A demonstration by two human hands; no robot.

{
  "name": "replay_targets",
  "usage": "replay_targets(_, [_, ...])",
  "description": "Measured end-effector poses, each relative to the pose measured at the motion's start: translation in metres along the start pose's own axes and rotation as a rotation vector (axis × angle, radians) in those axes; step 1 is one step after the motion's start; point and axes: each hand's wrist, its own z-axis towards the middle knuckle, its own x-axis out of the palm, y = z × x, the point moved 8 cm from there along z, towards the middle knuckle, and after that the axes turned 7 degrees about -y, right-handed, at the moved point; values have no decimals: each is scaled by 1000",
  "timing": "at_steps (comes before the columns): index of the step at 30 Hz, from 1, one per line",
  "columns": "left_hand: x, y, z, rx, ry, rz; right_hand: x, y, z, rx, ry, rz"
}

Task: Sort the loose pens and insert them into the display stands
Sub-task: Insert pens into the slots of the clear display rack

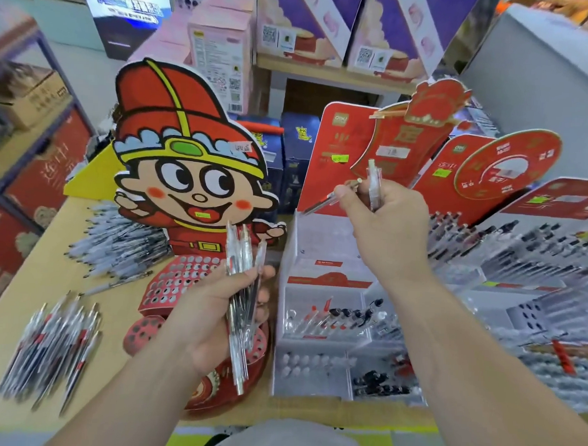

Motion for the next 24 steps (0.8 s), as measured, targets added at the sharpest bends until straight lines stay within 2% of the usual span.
replay_targets(9, [-10, 0, 3, 0, -24, -12, 1, 12, 7, -121, -32, -161])
replay_targets(24, [-18, -4, 5, -17, -22, -34, -1, 10, 3, -91, -72, -216])
